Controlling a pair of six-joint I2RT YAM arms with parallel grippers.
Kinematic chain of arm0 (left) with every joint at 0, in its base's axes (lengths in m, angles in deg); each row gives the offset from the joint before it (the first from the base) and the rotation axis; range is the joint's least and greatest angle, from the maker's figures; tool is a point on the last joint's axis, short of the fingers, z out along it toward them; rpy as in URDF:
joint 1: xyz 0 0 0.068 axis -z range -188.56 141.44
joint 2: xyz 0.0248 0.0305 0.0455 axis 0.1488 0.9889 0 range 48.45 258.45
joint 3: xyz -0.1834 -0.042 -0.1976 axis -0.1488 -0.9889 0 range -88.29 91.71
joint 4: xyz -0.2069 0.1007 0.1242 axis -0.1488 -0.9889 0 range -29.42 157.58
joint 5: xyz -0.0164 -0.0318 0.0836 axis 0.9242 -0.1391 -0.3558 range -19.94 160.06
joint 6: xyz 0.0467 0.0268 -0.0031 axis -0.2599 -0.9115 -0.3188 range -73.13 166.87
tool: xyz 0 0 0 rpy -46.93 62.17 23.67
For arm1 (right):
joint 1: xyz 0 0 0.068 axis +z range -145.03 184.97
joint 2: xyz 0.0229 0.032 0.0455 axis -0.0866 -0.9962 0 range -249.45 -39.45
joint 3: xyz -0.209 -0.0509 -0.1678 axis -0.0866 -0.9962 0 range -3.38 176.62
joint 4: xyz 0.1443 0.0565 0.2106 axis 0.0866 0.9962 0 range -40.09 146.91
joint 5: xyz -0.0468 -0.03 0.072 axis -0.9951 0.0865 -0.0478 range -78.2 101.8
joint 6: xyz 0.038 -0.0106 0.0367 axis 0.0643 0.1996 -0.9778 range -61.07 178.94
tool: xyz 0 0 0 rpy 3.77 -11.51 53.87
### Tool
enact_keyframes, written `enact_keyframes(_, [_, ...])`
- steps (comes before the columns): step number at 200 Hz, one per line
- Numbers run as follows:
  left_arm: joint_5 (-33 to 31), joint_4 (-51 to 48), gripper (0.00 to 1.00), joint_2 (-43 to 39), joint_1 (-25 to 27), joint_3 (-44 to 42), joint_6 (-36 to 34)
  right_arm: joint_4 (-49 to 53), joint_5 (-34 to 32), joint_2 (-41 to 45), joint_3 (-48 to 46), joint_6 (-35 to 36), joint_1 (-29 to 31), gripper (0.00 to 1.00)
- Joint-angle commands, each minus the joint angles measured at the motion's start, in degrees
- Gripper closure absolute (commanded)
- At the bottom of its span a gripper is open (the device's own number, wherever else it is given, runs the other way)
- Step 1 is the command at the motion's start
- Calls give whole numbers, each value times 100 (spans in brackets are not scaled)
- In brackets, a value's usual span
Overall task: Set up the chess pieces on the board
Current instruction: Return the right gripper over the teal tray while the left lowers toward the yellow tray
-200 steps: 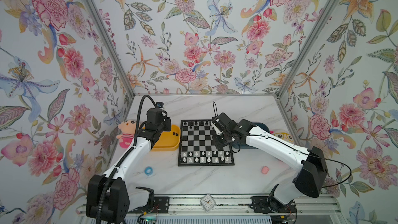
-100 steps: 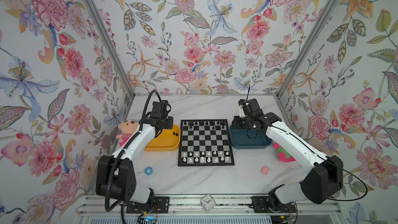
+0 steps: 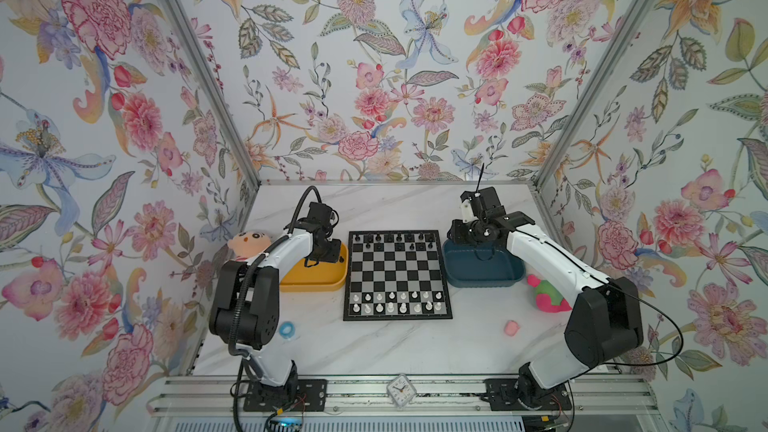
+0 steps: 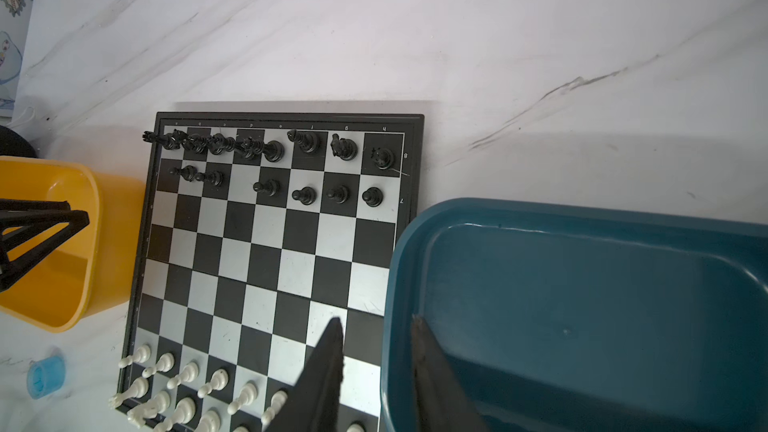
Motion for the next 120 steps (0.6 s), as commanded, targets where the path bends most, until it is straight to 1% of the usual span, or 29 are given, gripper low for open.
enact_keyframes(1, [183,60,59,140,-60,188,22,-73,123,-43,186,85,-55,70])
enact_keyframes(44, [199,116,59,406,-59,357,52,-76,133,-19,134,88,-116,71])
enact_keyframes(120, [119,217,63,670,-86,459,123,-72,169,-54,118,78,-143,71])
